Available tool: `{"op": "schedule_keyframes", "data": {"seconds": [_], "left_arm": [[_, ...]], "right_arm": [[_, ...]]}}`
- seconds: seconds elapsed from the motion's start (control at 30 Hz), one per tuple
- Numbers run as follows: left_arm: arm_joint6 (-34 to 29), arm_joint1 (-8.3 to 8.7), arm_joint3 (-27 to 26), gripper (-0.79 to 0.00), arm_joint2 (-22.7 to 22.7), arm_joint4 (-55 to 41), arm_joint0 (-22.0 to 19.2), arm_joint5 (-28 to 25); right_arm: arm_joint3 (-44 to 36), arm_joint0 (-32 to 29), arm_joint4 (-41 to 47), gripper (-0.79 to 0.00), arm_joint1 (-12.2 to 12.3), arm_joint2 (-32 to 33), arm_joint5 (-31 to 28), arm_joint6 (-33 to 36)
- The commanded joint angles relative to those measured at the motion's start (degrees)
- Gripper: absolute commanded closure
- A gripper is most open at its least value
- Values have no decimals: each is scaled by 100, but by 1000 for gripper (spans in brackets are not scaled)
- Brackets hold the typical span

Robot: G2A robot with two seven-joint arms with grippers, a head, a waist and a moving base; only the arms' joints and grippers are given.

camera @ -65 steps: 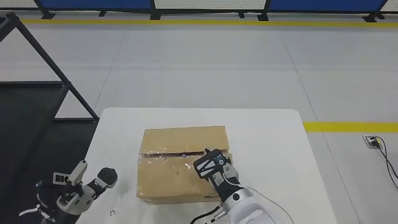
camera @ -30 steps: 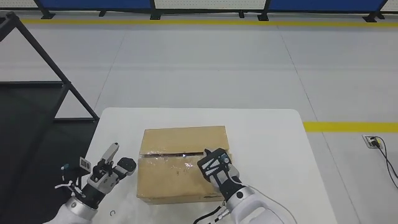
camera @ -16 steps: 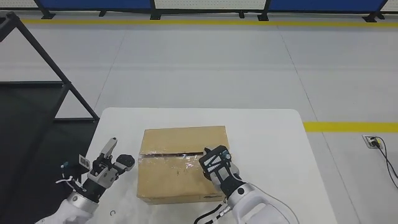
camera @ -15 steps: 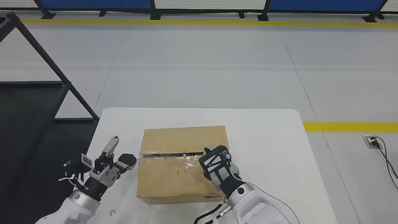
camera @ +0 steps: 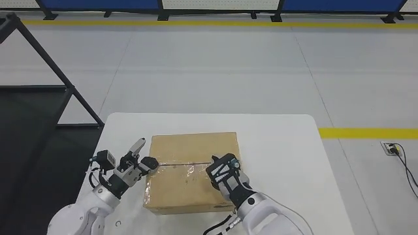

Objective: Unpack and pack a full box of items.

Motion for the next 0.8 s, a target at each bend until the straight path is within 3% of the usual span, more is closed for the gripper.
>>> {"op": "schedule_keyframes", "data": {"seconds": [0.0,0.77], "left_arm": [[30,4,41,-785,25,7,-9,-4],[190,64,105,-785,158,7,71,-89]], "right_arm": [[-15,-5,0,0,-6,-6,-30,-21],[97,258,559,0,-171,-121,-70,-841]]}}
